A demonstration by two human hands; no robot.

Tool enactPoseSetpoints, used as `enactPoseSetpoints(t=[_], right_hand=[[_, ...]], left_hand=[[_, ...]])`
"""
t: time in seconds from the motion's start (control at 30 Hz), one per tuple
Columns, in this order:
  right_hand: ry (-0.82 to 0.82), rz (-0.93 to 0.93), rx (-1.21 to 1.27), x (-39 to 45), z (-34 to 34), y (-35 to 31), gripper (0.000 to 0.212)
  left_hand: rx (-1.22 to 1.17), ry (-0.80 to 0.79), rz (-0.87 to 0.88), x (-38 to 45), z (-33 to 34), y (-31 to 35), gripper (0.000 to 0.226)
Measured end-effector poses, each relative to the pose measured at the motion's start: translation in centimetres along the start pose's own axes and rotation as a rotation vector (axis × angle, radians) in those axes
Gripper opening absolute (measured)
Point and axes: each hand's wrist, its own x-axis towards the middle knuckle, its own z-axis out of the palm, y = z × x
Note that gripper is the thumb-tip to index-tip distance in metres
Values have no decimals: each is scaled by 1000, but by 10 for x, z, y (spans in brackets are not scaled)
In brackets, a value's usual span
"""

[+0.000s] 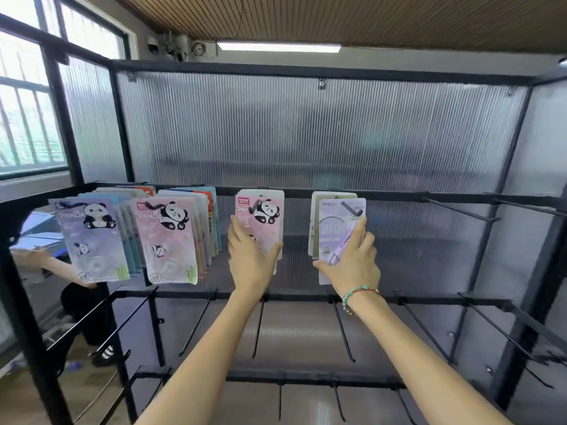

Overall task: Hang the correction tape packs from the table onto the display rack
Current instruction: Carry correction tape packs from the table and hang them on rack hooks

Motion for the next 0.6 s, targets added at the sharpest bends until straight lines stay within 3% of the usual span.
enactPoseSetpoints(t=[0.33,0.6], right_hand=[[26,21,-49,27,28,-2,128],[35,47,101,15,36,1,130]], left_hand=[[-43,-9,-16,25,23,-10,113],[-18,-37,2,22,14,-15,121]])
